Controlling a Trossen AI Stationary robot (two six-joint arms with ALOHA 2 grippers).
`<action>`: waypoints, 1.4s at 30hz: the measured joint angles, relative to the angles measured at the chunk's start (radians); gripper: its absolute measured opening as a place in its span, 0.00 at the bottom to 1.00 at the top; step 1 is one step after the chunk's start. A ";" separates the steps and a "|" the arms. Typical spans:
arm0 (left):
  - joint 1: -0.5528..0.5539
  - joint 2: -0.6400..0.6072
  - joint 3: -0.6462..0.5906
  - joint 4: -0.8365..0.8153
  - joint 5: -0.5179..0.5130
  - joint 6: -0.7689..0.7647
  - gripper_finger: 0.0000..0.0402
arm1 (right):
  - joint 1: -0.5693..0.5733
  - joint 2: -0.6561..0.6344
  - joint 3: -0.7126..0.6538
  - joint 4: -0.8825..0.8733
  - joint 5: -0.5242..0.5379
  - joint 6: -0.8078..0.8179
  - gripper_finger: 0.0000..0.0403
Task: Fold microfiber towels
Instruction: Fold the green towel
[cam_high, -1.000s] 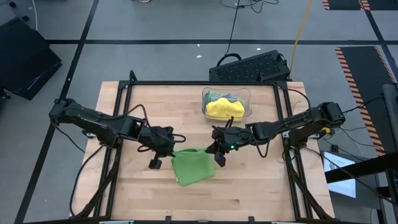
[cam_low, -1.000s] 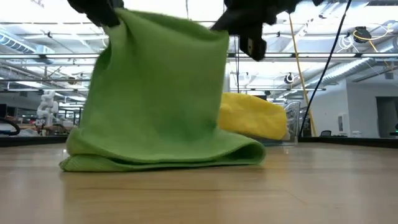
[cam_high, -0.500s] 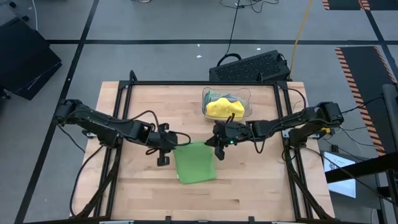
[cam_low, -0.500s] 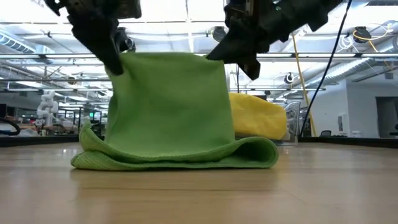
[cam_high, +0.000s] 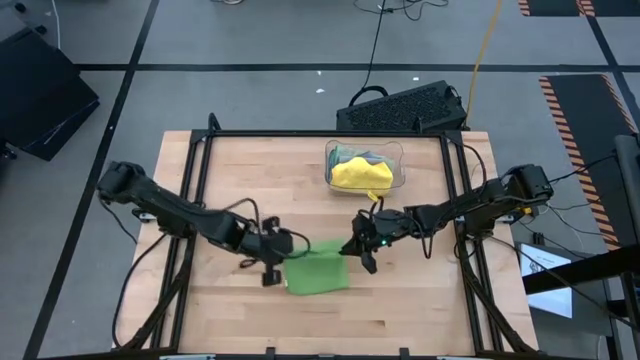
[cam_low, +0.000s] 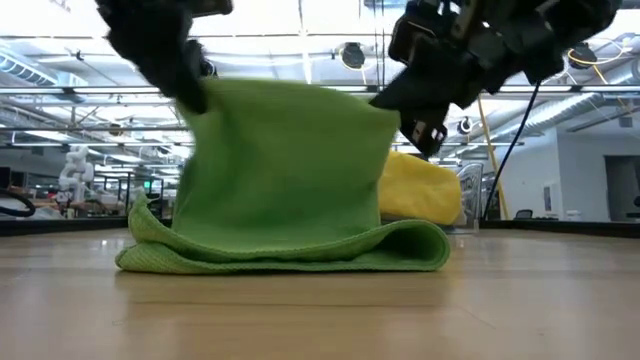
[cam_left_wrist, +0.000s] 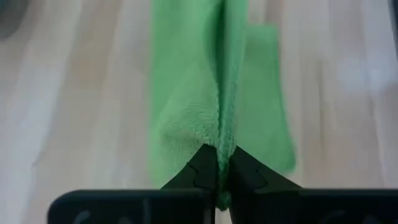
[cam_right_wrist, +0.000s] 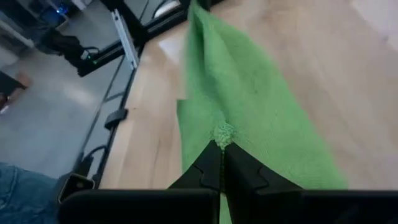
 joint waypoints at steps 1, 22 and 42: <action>-0.001 0.015 0.002 0.031 0.000 0.000 0.05 | 0.005 0.004 -0.013 0.019 -0.001 0.004 0.00; -0.072 0.277 0.002 0.192 0.090 -0.153 0.04 | 0.129 0.274 -0.038 0.267 -0.106 0.046 0.00; -0.092 0.243 0.002 0.154 0.184 -0.139 0.32 | 0.171 0.225 -0.027 0.230 -0.133 0.128 0.36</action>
